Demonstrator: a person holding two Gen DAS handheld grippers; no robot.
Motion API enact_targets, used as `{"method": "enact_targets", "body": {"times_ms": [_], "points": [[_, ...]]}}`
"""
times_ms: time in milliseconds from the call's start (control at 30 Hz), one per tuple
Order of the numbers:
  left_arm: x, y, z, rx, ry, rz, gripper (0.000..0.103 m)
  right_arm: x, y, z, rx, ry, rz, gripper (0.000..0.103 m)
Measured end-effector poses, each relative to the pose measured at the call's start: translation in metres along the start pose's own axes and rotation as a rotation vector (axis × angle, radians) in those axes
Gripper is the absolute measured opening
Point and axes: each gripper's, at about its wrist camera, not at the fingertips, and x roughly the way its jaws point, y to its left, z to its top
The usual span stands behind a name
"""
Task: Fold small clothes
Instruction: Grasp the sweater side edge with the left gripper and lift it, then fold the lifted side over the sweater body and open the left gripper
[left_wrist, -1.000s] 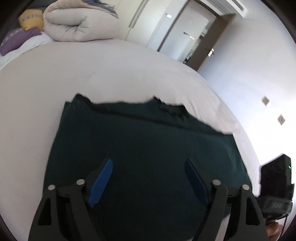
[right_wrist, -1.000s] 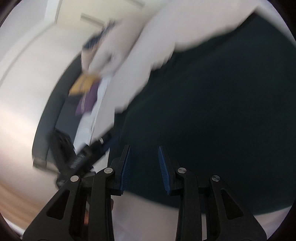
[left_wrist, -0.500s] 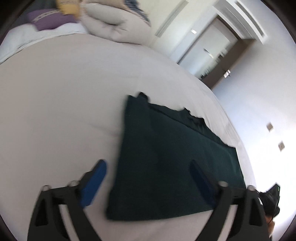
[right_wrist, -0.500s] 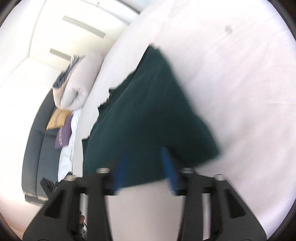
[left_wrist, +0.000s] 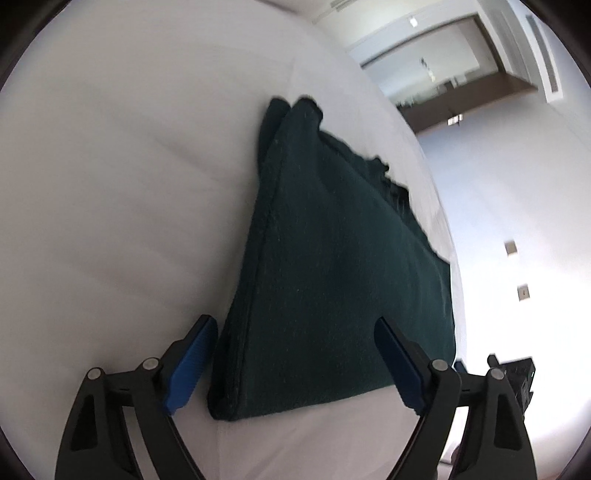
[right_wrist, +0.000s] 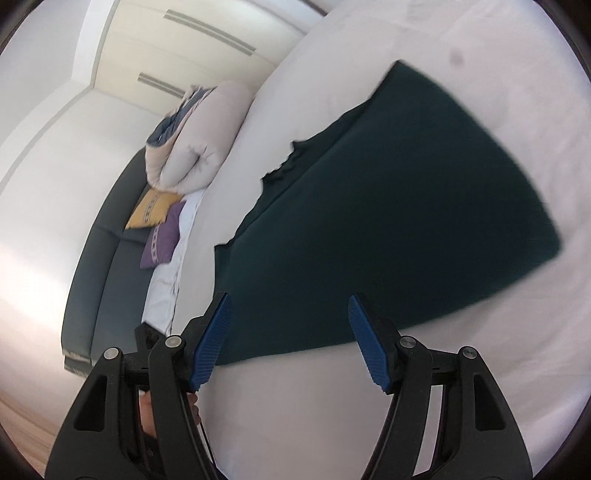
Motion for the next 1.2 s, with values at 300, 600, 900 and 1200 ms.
{"method": "enact_targets", "body": {"times_ms": [300,600,900,1200], "points": [[0.009,-0.002,0.002,-0.004,0.108,-0.035,0.058,0.035,0.044,-0.007,-0.065,0.073,0.021,0.065],[0.011,0.033,0.0,-0.193,0.114,-0.182,0.015,0.115,0.102,-0.003,-0.157,0.199,0.034,0.065],[0.005,0.042,-0.003,-0.233,0.047,-0.237,0.012,0.209,0.105,0.001,-0.149,0.309,-0.015,0.063],[-0.01,-0.001,0.007,-0.154,-0.011,-0.208,0.011,0.215,0.075,0.005,-0.052,0.294,0.115,0.063]]}}
